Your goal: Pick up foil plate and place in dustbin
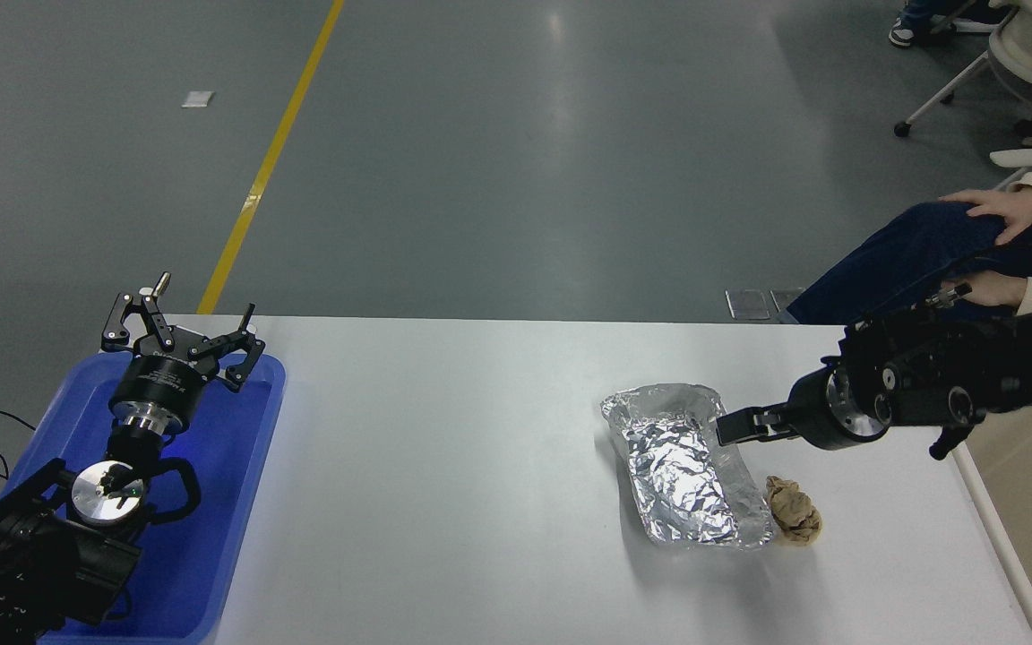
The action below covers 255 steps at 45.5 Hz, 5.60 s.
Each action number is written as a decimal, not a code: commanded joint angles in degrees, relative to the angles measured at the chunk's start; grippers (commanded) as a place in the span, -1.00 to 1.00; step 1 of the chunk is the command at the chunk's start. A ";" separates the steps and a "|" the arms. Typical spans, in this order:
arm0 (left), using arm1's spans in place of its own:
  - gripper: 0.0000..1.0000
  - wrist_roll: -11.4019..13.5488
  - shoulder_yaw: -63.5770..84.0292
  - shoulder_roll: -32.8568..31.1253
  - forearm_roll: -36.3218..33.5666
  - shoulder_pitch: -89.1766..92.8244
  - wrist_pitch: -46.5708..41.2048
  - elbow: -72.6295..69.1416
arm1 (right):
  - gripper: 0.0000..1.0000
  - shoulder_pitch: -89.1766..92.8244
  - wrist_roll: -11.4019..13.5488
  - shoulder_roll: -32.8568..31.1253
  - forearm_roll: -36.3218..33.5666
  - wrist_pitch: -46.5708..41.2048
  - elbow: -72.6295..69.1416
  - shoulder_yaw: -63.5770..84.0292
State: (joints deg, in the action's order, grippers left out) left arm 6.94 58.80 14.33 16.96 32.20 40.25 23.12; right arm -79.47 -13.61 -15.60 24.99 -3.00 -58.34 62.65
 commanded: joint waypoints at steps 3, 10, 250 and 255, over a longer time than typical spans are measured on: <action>1.00 0.00 0.00 0.00 0.00 0.05 0.00 0.00 | 0.74 9.07 -0.01 2.59 0.06 2.56 8.32 -1.74; 1.00 0.00 0.00 0.00 0.00 0.05 0.00 0.00 | 0.75 10.57 -0.01 2.94 0.06 2.56 10.09 -4.20; 1.00 0.09 0.00 0.00 0.09 0.06 -0.09 0.00 | -1.00 46.07 2.62 -24.31 -12.16 2.02 52.80 -30.38; 1.00 0.09 0.00 0.00 0.09 -0.03 0.00 0.00 | -1.00 46.95 2.71 -22.72 -12.07 5.98 53.15 -31.01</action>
State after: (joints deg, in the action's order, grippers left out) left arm 7.02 58.80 14.33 17.05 32.21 40.22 23.12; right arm -40.67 -10.97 -44.12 12.94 -2.47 -13.11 39.31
